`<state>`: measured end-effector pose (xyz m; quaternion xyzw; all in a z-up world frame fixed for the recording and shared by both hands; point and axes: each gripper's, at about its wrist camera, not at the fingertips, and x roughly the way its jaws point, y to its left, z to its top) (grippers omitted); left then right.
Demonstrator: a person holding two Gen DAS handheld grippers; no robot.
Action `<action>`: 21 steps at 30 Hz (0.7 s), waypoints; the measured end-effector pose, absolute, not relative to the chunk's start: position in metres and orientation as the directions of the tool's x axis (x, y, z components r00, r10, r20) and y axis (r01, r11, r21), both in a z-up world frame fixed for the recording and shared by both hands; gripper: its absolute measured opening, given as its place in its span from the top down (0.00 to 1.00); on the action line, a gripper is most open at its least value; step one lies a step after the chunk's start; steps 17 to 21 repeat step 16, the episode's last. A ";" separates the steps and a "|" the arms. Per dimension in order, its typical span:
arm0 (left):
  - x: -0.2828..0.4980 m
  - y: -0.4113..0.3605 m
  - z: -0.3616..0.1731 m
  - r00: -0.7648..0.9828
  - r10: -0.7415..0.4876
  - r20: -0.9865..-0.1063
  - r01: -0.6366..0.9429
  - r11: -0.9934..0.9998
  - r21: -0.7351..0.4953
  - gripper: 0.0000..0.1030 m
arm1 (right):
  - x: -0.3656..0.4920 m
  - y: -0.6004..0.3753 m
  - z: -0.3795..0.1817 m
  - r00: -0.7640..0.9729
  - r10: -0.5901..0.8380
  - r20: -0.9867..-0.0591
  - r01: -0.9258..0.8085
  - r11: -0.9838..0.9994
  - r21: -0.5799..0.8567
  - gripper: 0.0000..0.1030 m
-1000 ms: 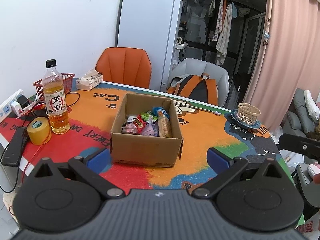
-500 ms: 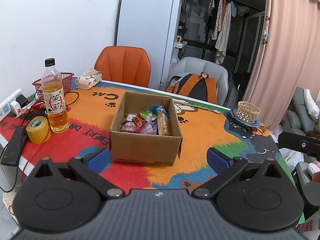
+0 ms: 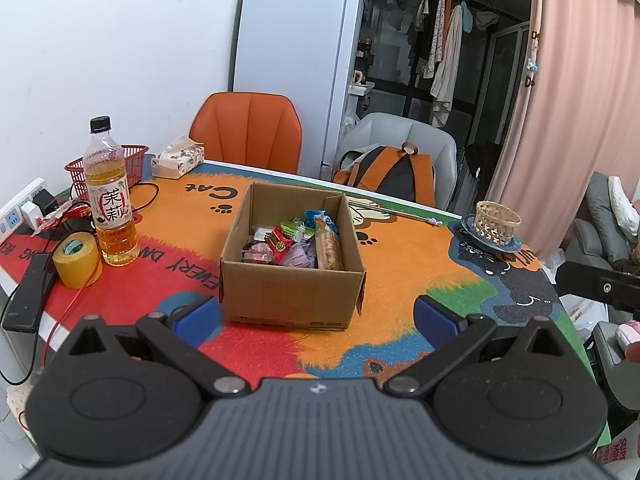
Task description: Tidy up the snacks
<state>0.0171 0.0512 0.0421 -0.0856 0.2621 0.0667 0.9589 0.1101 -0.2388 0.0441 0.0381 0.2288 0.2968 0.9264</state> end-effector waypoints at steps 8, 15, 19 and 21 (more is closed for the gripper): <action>0.017 0.052 0.042 0.853 0.084 -0.515 -0.171 0.977 -0.125 0.00 | 0.111 -0.239 0.044 0.718 0.568 -0.402 -0.533 0.820 0.208 0.00; 0.015 0.052 0.043 0.854 0.082 -0.514 -0.170 0.977 -0.127 0.00 | 0.111 -0.238 0.043 0.717 0.569 -0.402 -0.534 0.819 0.207 0.00; 0.015 0.052 0.043 0.854 0.079 -0.514 -0.168 0.978 -0.127 0.00 | 0.111 -0.238 0.043 0.717 0.569 -0.403 -0.534 0.819 0.207 0.00; 0.015 0.052 0.043 0.854 0.079 -0.514 -0.168 0.978 -0.127 0.00 | 0.111 -0.238 0.043 0.717 0.569 -0.403 -0.534 0.819 0.207 0.00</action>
